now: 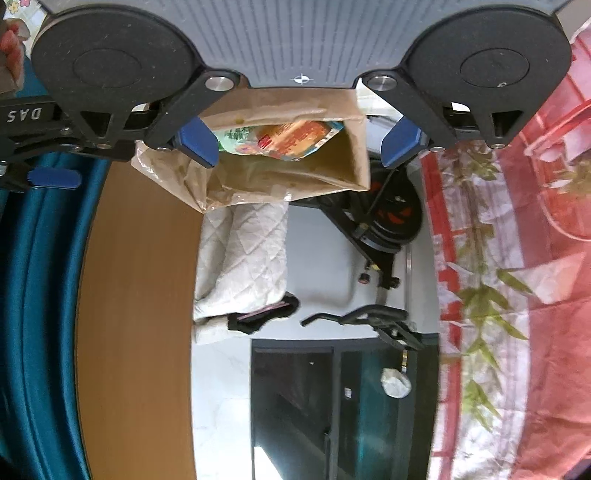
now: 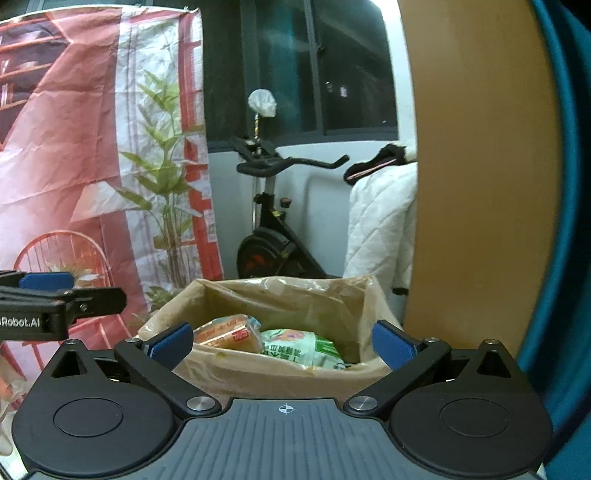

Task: Organize snacks

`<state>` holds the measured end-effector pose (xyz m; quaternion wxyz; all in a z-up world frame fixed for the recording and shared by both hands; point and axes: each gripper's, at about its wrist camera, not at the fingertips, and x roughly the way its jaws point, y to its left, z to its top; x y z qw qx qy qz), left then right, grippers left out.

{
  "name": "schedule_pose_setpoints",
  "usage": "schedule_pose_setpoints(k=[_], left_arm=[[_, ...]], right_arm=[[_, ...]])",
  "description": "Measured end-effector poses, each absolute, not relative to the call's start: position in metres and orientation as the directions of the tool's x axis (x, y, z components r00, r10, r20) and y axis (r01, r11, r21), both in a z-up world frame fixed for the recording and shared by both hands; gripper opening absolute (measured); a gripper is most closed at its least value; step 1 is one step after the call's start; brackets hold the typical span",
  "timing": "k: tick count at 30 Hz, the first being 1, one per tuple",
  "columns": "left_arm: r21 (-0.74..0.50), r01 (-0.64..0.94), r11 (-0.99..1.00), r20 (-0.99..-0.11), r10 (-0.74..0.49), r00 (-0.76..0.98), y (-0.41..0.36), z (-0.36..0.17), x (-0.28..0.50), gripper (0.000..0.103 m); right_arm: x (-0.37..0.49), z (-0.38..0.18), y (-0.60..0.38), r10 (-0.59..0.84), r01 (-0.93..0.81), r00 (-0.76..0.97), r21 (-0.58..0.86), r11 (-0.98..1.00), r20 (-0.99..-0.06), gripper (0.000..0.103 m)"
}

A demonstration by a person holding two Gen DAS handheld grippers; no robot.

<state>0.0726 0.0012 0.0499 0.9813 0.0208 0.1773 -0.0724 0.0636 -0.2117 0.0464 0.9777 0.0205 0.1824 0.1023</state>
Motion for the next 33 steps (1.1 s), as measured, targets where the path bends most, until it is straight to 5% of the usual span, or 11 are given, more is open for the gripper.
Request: schedule_pose_setpoints(k=[33], left_arm=[[0.056,0.067,0.996,-0.318,-0.046,0.947,-0.003,0.051,0.002,0.098]], right_arm=[[-0.003,0.039,-0.224,0.182,-0.149,0.913,0.117,0.982,-0.364,0.102]])
